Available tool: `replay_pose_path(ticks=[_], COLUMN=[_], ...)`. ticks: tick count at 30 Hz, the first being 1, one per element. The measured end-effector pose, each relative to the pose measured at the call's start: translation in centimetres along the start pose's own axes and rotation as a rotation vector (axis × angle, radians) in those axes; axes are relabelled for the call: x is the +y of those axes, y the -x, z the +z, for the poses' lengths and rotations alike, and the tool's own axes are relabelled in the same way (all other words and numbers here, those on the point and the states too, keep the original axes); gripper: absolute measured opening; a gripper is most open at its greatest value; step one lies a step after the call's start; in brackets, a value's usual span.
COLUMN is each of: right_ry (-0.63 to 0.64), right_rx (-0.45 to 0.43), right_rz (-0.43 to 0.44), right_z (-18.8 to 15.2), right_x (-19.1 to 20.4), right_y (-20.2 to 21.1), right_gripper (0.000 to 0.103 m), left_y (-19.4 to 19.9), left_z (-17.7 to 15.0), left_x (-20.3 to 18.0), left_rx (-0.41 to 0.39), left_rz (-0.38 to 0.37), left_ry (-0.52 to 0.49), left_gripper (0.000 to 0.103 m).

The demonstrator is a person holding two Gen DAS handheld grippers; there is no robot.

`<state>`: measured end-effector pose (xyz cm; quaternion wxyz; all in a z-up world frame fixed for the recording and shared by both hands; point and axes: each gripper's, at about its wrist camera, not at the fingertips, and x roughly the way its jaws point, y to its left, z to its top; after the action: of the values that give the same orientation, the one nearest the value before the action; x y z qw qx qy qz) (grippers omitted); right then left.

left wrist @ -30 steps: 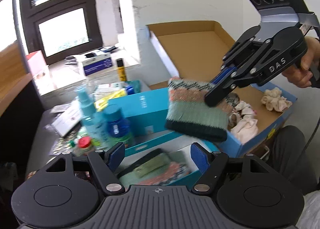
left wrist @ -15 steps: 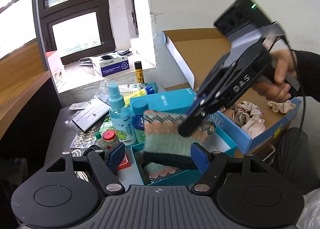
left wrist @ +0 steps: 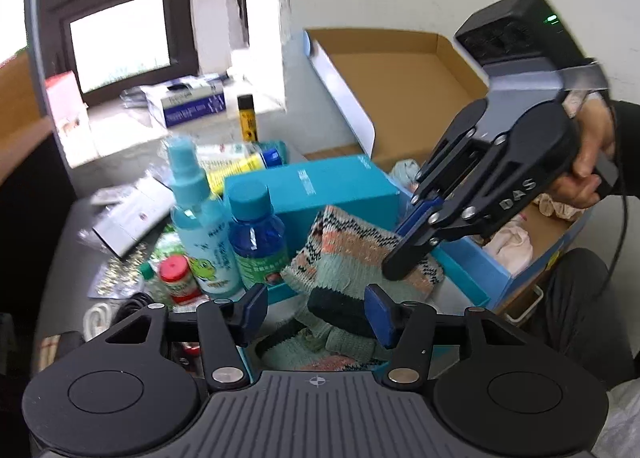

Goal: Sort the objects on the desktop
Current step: 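Lift the knit glove with the right tool toward the small teal box while the left tool opens, then lower the knit glove into the small teal box with the right tool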

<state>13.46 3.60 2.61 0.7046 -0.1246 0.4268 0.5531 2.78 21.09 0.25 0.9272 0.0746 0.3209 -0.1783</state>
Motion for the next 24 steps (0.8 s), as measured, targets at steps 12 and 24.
replay_pose_path(ticks=[12, 24], right_ry=[-0.001, 0.041], right_rx=[0.005, 0.048], right_rz=[0.003, -0.014], right_z=[-0.2, 0.3], right_x=[-0.9, -0.1], right_y=[-0.4, -0.1], right_gripper=[0.014, 0.016], left_y=[-2.2, 0.0], left_z=[-0.5, -0.2], left_x=[0.3, -2.3], left_rx=[0.042, 0.026], left_rz=[-0.129, -0.232], left_ry=[0.062, 0.071], left_gripper=[0.057, 0.057])
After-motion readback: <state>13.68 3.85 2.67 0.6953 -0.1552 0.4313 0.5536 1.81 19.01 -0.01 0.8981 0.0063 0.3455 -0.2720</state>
